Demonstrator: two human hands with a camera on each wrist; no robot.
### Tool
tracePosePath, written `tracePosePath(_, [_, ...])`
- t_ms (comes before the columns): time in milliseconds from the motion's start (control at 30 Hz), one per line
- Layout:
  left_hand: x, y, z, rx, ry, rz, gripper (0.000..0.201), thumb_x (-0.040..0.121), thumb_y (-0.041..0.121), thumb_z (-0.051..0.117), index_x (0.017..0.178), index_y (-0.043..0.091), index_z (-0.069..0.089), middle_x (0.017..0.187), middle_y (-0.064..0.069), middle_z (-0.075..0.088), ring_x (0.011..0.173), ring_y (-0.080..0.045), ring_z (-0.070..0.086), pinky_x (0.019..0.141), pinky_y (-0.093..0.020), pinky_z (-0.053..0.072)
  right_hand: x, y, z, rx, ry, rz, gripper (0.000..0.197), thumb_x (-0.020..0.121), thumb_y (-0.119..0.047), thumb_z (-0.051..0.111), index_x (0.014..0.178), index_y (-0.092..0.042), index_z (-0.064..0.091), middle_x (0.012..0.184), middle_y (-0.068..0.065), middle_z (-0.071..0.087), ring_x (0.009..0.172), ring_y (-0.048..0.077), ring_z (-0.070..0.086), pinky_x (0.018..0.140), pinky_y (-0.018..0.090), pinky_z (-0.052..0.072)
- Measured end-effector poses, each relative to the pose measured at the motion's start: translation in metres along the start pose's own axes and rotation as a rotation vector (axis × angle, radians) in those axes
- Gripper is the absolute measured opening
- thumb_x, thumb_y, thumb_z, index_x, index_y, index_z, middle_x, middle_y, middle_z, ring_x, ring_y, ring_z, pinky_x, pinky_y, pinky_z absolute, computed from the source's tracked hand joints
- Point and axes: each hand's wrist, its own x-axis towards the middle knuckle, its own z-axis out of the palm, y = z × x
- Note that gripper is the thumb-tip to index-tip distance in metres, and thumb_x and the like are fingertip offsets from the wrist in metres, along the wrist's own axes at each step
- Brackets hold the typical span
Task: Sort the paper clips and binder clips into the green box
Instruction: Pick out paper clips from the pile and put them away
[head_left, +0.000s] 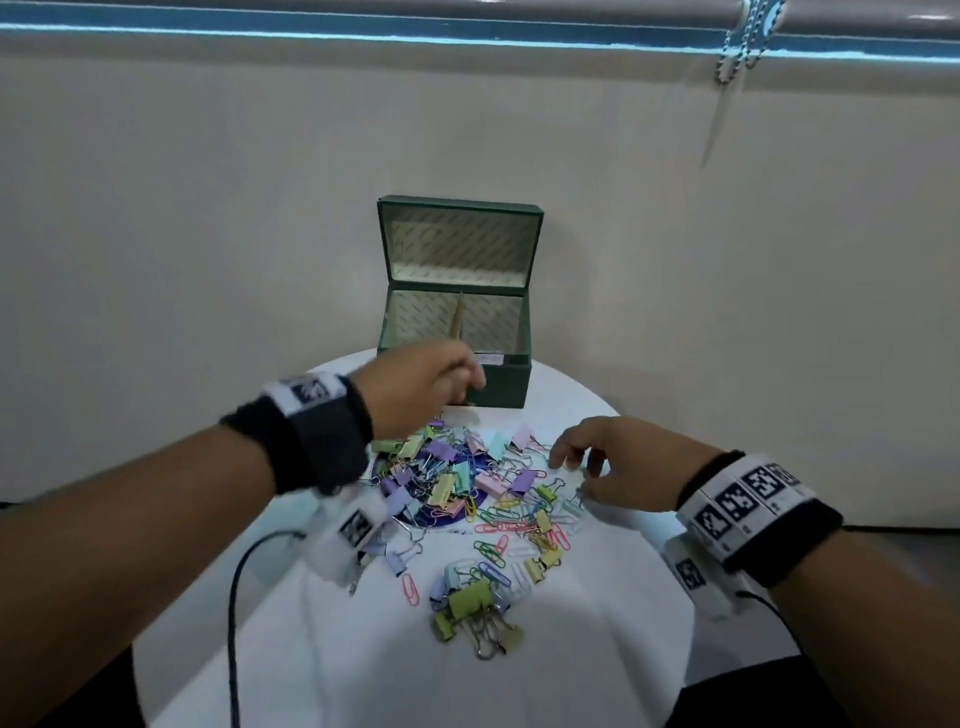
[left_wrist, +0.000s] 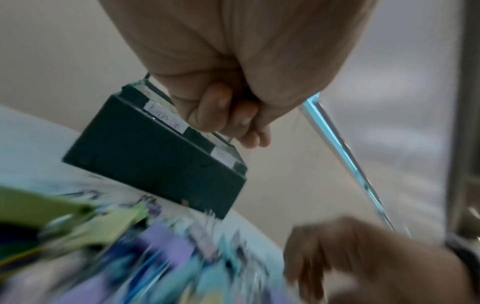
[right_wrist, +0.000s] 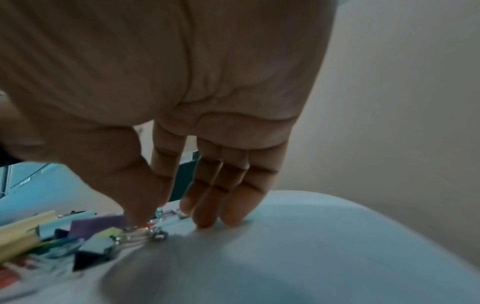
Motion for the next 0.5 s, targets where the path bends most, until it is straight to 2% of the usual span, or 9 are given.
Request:
tracePosePath(100, [0.049,-0.002,-0.007,-0.19,0.123,-0.161,0.023,0.103,0.015,0.043,0.103,0.024,0.064,0.087,0.007,0.066,0.067,-0.003,0.054,0.059,-0.023,0.039,0.001,0.002,0.004,0.049,0.027,0.002,0.032,0.086,-0.021,0.068,0.111,-0.04,0.066,0.104,-0.016,0.063,0.089,0.003,0.061,0.084,0.02,0.049])
tracePosePath(233, [0.092,0.003,-0.008,-0.643,0.142,-0.344,0.02,0.1,0.001,0.044,0.111,0.01,0.057,0.095,-0.009,0.063,0.061,-0.011,0.053,0.049,-0.021,0.047,0.001,0.0,0.011,0.061,0.021,0.0,0.03,0.084,-0.033,0.074,0.111,-0.044,0.066,0.105,-0.018,0.058,0.091,0.002,0.059,0.086,0.024,0.05])
tracePosePath(300, [0.101,0.011,-0.009,-0.821,0.13,-0.4,0.022,0.098,-0.005,0.044,0.113,0.009,0.054,0.094,-0.014,0.059,0.066,-0.016,0.055,0.054,-0.024,0.052,0.002,0.001,0.013,0.065,0.015,0.0,0.03,0.086,-0.032,0.074,0.11,-0.046,0.066,0.104,-0.018,0.057,0.091,0.001,0.057,0.083,0.022,0.047])
tracePosePath(400, [0.106,0.011,-0.011,-0.914,0.043,-0.437,0.026,0.1,-0.004,0.038,0.098,0.016,0.054,0.087,-0.01,0.055,0.073,-0.021,0.054,0.068,-0.03,0.05,0.006,0.002,0.015,0.052,0.02,0.011,0.026,0.089,-0.03,0.072,0.109,-0.047,0.07,0.102,-0.019,0.057,0.092,0.003,0.057,0.085,0.023,0.046])
tracePosePath(500, [0.101,0.008,-0.015,-0.877,-0.037,-0.429,0.03,0.102,-0.002,0.034,0.119,0.013,0.054,0.096,-0.008,0.056,0.082,-0.017,0.056,0.073,-0.029,0.049,0.011,0.0,0.018,0.033,0.07,0.025,0.023,0.09,-0.031,0.069,0.11,-0.044,0.072,0.103,-0.016,0.058,0.095,0.007,0.059,0.09,0.028,0.049])
